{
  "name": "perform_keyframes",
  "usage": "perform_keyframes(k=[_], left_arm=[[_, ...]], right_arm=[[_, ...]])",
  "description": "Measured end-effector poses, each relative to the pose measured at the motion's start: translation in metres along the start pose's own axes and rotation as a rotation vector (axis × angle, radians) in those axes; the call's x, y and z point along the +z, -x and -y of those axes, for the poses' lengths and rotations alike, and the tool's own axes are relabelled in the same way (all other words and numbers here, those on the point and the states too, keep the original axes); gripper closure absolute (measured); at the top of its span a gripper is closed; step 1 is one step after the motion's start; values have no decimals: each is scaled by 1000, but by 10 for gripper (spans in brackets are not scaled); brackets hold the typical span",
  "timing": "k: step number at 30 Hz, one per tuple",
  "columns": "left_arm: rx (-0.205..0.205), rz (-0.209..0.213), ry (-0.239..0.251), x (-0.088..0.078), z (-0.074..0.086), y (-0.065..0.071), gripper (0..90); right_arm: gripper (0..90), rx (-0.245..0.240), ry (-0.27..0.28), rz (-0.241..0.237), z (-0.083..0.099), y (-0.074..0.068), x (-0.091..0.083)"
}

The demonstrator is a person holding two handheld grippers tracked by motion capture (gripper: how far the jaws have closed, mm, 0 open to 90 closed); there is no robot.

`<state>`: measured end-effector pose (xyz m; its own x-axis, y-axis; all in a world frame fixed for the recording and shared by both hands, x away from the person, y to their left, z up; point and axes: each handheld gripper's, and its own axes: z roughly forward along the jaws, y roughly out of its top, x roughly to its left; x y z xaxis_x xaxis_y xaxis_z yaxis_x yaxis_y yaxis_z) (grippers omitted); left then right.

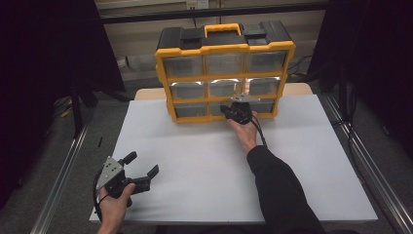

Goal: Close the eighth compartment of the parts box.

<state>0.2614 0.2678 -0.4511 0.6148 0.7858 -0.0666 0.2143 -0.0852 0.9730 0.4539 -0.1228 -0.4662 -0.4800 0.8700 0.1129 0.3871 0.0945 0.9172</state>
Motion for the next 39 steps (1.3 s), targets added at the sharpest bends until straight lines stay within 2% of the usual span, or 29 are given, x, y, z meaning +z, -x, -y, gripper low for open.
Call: perform_keyframes(k=[10,15,19,23,26,27,31,35,39], left_arm=[[-4,-1,1,0,0,-1,37],[-4,-3,2,0,0,-1,37],[-5,-10,1,-1,0,-1,38],[-3,-11,-4,0,0,-1,38],[3,-15,-11,0,0,-1,38],[-6,-18,-3,1,0,-1,38],[-7,-21,-7,1,0,-1,38],[-10,-25,-10,1,0,-1,38],[-10,-25,-9,1,0,-1,37]], right_arm=[[900,-7,3,-2,0,1,-1],[900,-3,-10,-30,1,1,-6],[876,10,10,-43,3,2,-12],[788,-10,10,-50,6,0,-19],[688,-14,15,-62,8,-1,-24],[649,-23,19,-65,8,-1,-26],[511,-11,26,-74,7,0,-33],[383,-21,14,-88,8,-1,-38],[256,-22,23,-83,7,0,-45]])
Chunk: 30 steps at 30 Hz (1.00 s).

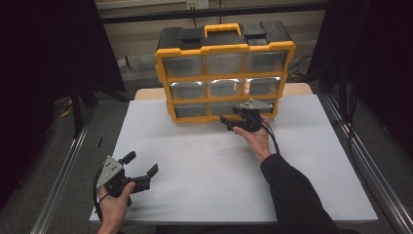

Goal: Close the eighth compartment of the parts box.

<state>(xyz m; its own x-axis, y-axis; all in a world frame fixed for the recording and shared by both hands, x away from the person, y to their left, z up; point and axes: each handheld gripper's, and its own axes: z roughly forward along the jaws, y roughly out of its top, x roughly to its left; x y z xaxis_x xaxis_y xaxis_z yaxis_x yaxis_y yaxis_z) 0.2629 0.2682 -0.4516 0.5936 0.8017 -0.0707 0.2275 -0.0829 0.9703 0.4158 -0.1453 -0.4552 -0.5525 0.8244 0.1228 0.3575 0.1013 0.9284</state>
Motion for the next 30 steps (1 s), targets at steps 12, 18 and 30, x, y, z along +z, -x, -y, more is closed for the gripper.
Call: perform_keyframes(k=[12,18,30], left_arm=[[5,5,9,-5,1,0,38],[4,9,11,-5,0,0,38],[-9,12,20,-5,0,1,37]], right_arm=[[10,9,15,-25,1,-1,-16],[14,5,25,-8,1,-4,-26],[20,1,56,13,7,-1,-57]])
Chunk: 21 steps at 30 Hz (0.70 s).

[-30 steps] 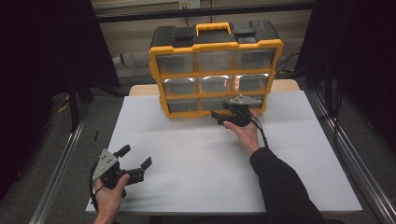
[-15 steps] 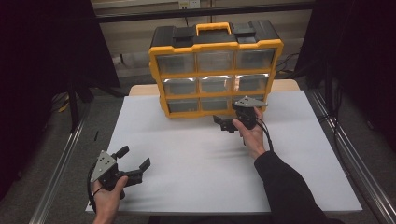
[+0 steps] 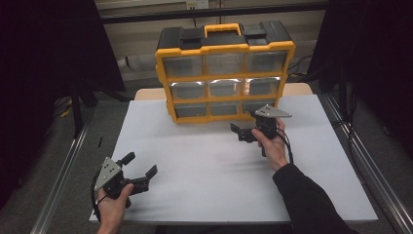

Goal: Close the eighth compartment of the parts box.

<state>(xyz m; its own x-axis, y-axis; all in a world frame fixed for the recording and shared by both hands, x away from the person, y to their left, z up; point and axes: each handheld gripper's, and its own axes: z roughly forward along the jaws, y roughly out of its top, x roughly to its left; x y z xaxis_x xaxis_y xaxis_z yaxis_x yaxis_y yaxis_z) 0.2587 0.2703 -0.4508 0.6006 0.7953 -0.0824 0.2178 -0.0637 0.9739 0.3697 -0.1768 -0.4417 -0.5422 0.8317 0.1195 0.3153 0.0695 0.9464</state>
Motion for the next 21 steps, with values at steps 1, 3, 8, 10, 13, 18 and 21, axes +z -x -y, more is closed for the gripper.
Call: perform_keyframes(k=[1,3,8,10,13,18,21], left_arm=[[3,0,-1,0,0,0,37],[4,-1,-2,0,0,-1,37],[-1,0,-2,1,0,0,37],[-2,-3,-3,1,0,0,37],[1,-1,-5,1,0,0,37],[7,0,-4,1,0,0,37],[12,-4,-6,0,0,-1,37]], right_arm=[[19,-6,-3,7,1,1,-3],[22,-9,-6,17,3,2,-9],[22,-5,-6,34,9,5,-24],[23,-4,-8,34,11,6,-30],[21,-5,-8,37,15,7,-40],[21,-11,0,43,18,7,-54],[22,-19,0,54,20,4,-61]])
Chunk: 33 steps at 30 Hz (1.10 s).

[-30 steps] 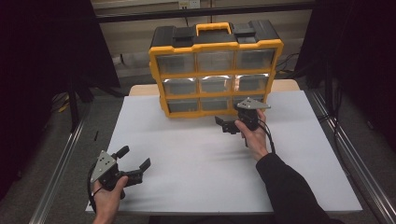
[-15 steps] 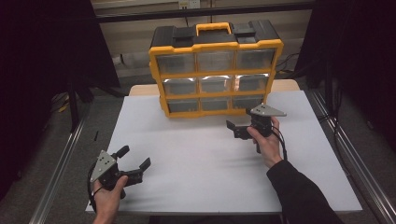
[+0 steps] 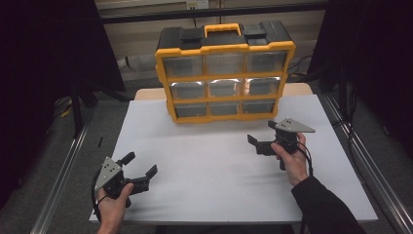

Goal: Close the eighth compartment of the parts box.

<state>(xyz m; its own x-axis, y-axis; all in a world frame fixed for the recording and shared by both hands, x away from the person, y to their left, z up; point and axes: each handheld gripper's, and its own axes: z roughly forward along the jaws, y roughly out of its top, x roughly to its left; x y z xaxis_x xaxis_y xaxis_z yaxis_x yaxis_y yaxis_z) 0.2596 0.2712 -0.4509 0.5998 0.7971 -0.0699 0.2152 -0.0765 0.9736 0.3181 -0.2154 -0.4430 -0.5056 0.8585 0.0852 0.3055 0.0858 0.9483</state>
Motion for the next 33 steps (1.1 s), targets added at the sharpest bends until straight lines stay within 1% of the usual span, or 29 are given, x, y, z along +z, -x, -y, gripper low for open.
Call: perform_keyframes(k=[1,4,6,10,14,16,17,18,23,25,26,28,30,32,33], left_arm=[[-9,2,3,0,0,1,37],[-2,-1,4,0,0,0,37],[-4,0,5,0,0,0,37],[-6,2,8,0,0,0,37],[-5,-1,8,0,-1,1,37],[-5,-1,7,-1,0,1,37],[-6,-2,7,-1,0,1,37],[-8,-3,7,-1,0,1,37],[-9,1,4,-1,0,1,37],[-6,1,-2,-1,1,1,37],[-16,-5,6,-1,1,2,37],[0,-11,-4,-3,1,1,37],[-9,-13,2,-3,1,1,37],[-9,-11,4,-4,1,1,37],[0,-15,2,-4,1,1,37]], right_arm=[[21,-2,0,-1,0,0,-2],[22,-6,13,-2,-1,-2,-9],[25,-3,33,14,0,-4,-16],[25,-10,22,14,5,-6,-26],[27,-22,19,30,11,-7,-36],[28,-20,12,39,13,-5,-39],[31,-20,18,46,14,-5,-41],[30,-11,13,48,16,-4,-44],[30,-17,-3,64,23,0,-55],[30,-18,3,64,24,2,-59],[30,-19,1,66,25,3,-62],[29,-15,9,72,26,4,-67],[29,-10,10,76,28,5,-72],[28,-17,12,85,30,6,-78],[28,-14,13,89,31,7,-79]])
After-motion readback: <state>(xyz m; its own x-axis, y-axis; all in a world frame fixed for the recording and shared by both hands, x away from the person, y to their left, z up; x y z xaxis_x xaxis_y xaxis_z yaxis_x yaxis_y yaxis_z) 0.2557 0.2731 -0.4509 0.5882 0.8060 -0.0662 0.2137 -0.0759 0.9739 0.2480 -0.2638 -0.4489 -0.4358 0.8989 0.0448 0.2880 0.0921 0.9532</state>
